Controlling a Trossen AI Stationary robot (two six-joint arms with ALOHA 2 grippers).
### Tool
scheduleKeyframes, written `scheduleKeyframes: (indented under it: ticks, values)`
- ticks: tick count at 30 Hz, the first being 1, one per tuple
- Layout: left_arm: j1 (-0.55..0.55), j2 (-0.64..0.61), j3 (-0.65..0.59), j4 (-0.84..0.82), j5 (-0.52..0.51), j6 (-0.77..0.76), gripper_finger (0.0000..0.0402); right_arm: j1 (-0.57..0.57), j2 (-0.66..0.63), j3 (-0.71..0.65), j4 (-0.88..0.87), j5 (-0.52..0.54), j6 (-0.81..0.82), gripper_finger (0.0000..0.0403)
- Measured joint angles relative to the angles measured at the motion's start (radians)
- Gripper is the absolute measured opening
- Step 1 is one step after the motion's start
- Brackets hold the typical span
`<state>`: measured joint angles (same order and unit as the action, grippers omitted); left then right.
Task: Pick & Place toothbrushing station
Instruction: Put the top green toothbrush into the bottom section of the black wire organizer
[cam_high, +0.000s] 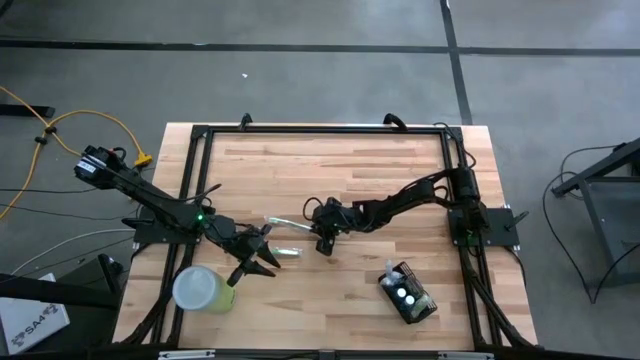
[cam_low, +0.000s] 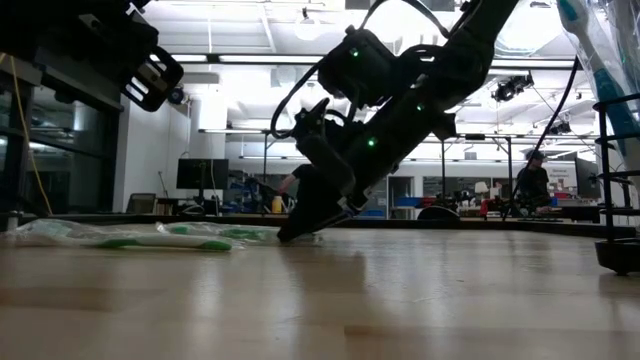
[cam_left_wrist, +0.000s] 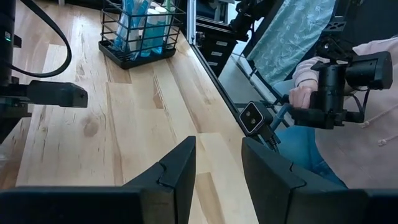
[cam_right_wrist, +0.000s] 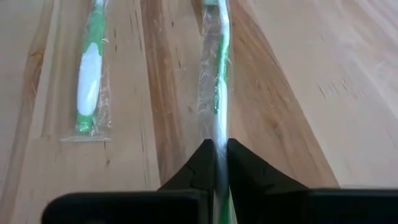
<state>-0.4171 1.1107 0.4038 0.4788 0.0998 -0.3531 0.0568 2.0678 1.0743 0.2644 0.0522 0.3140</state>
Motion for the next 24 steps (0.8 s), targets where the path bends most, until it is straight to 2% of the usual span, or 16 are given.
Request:
scheduleKeyframes:
  ticks: [9,20,24]
  values:
    - [0.000,0.000,0.000,0.000,0.000,0.000,0.0126,-0.003,-0.008,-0.003,0.050,0.009,0.005,0.0016]
    - [0.000,0.000,0.000,0.036,-0.002,0.004,0.0126,-0.004,-0.136,-0.003,0.111,0.267,-0.043,0.0016]
    - [0.002,0.000,0.000,0.060,-0.039,0.005,0.0126,0.006,-0.203,-0.002,0.131,0.371,-0.095,0.0016]
